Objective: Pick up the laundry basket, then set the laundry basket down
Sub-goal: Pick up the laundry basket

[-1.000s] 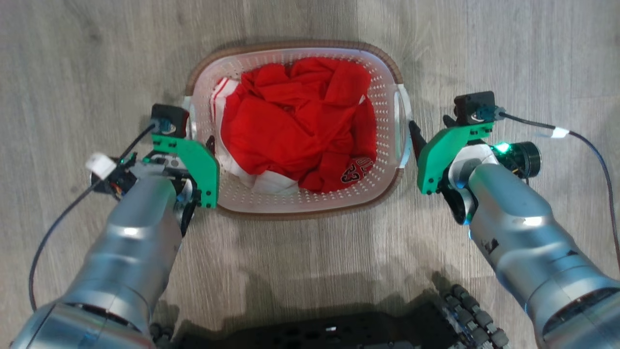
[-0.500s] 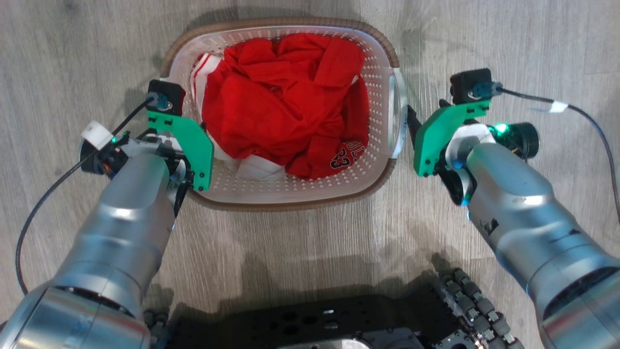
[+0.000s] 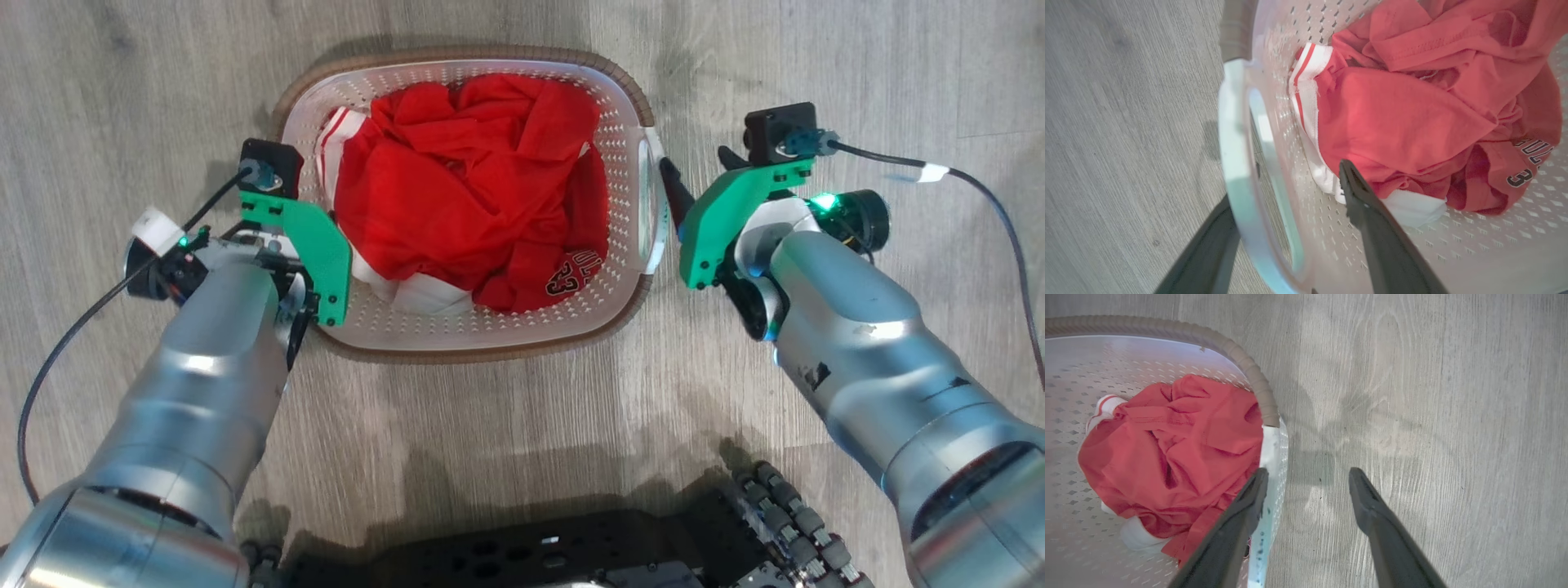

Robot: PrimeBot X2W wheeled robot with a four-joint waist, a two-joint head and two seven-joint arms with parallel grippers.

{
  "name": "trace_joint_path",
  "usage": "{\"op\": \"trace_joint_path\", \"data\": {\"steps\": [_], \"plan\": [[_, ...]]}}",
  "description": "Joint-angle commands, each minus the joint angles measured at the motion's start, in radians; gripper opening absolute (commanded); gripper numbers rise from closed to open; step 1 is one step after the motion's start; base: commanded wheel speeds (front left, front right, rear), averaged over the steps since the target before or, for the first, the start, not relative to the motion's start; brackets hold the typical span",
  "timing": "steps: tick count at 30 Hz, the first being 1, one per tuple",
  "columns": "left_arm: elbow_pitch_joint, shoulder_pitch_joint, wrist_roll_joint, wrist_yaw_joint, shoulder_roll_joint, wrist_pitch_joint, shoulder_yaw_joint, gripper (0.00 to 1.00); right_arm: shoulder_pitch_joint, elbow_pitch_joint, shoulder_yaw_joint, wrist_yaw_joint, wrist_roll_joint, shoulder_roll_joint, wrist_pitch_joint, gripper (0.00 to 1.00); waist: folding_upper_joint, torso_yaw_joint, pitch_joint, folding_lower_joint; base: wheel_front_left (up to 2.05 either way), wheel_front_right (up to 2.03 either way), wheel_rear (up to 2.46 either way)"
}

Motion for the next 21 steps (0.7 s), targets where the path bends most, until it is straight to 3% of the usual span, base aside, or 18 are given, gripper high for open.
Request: {"op": "trace_joint_path", "data": {"steps": [1,10,21], "plan": [[-0.009,0.032,-0.006,0.005,0.026,0.002,0.006,1.0,0.052,-0.016,0.018,0.007,0.011,0.02,-0.009,1.0,-0.0001,-0.001,0.0,0.0,0.0,0.0,0.0],[-0.009,0.022,-0.01,0.006,0.019,0.015,-0.01,1.0,0.047,-0.037,0.087,0.007,0.082,0.02,0.035,1.0,-0.0001,0.012,0.022,0.0,0.0,0.0,0.0],[-0.009,0.003,-0.016,0.007,0.009,0.021,-0.03,1.0,0.01,0.024,0.143,0.007,0.137,0.02,0.045,1.0,-0.0001,0.029,0.061,0.0,0.0,0.0,0.0]]}}
